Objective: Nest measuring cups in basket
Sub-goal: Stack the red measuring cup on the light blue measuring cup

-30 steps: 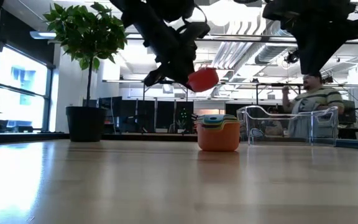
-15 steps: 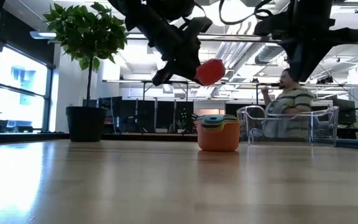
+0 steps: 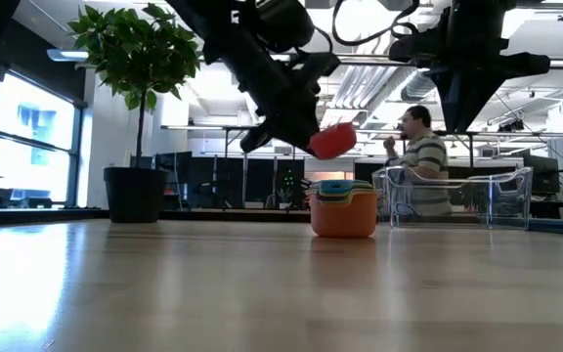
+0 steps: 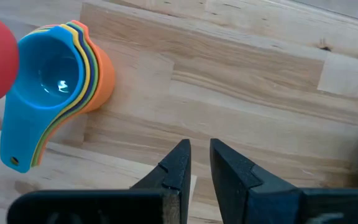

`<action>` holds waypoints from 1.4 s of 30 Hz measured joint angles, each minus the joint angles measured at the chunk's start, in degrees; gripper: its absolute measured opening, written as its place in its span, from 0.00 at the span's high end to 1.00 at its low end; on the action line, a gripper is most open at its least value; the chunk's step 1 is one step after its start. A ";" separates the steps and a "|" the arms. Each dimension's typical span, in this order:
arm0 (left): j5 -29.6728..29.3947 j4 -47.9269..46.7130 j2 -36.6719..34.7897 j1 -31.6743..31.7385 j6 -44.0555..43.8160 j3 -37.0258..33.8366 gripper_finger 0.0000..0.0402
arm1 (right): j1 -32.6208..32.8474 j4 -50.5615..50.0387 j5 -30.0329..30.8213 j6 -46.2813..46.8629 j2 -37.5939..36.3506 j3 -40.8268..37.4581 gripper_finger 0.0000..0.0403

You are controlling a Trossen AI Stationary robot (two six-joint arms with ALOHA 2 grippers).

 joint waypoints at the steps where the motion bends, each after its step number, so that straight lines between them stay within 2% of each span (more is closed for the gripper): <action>1: 0.02 0.00 0.27 0.11 0.12 0.00 0.99 | 0.00 0.03 0.00 -0.01 0.00 0.00 0.87; 6: 2.04 0.92 1.86 0.34 0.42 0.00 0.99 | 0.00 -0.02 0.02 -0.01 0.00 0.00 0.87; 22: 2.14 2.81 3.07 0.83 0.43 -0.02 0.99 | 0.02 -0.04 0.19 -0.05 0.00 0.00 0.87; 33: 3.28 2.78 3.07 0.74 0.63 -0.02 0.92 | 0.04 -0.04 0.08 -0.08 0.00 -0.02 0.87; 42: 3.32 1.44 3.03 0.54 1.12 -0.02 0.92 | 0.04 -0.03 -0.24 -1.59 0.00 -0.02 0.87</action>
